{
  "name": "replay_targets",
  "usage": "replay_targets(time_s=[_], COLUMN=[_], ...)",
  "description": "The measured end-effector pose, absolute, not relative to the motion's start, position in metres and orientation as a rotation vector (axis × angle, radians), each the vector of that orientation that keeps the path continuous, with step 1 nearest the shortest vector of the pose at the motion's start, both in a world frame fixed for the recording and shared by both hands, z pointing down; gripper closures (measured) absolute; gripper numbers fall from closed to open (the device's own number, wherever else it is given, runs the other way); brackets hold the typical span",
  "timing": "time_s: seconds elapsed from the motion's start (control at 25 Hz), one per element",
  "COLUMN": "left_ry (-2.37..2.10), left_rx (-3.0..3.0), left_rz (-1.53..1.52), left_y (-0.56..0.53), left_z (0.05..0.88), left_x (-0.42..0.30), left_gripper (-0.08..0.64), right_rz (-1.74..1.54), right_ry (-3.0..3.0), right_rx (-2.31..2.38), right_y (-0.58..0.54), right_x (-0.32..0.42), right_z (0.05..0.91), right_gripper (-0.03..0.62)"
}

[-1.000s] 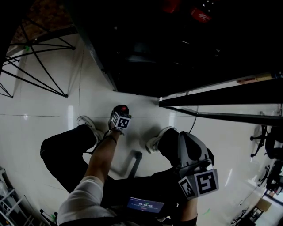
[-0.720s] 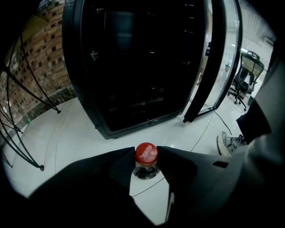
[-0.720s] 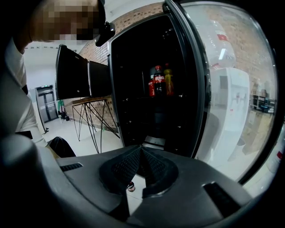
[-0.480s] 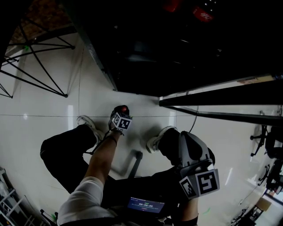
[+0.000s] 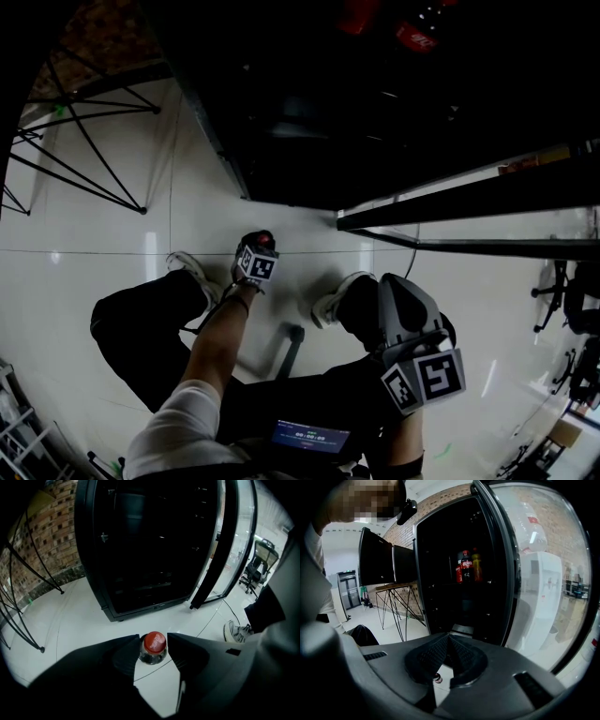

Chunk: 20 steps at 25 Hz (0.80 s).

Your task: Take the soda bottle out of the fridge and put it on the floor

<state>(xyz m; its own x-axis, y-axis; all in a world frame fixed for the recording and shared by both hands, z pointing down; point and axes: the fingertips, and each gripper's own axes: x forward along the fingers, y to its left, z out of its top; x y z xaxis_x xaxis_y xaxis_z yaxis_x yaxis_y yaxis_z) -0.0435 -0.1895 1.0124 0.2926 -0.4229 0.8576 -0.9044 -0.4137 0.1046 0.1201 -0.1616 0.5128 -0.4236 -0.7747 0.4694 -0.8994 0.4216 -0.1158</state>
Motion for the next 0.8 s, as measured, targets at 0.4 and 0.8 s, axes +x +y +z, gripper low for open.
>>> replay_targets(time_s=[0.4, 0.8], left_ry=[-1.330, -1.458], left_rx=[2.021, 2.291], left_rz=[0.733, 0.289], left_y=[-0.190, -0.202], left_z=[0.882, 0.647], left_x=[-0.046, -0.058], left_gripper=[0.370, 0.560], right_rz=[0.495, 0.437], right_ry=[-2.336, -2.391], right_rx=[1.445, 1.500], right_y=[-0.153, -0.155], right_x=[0.118, 0.111], right_z=[0.507, 0.487], right_gripper=[0.598, 0.598])
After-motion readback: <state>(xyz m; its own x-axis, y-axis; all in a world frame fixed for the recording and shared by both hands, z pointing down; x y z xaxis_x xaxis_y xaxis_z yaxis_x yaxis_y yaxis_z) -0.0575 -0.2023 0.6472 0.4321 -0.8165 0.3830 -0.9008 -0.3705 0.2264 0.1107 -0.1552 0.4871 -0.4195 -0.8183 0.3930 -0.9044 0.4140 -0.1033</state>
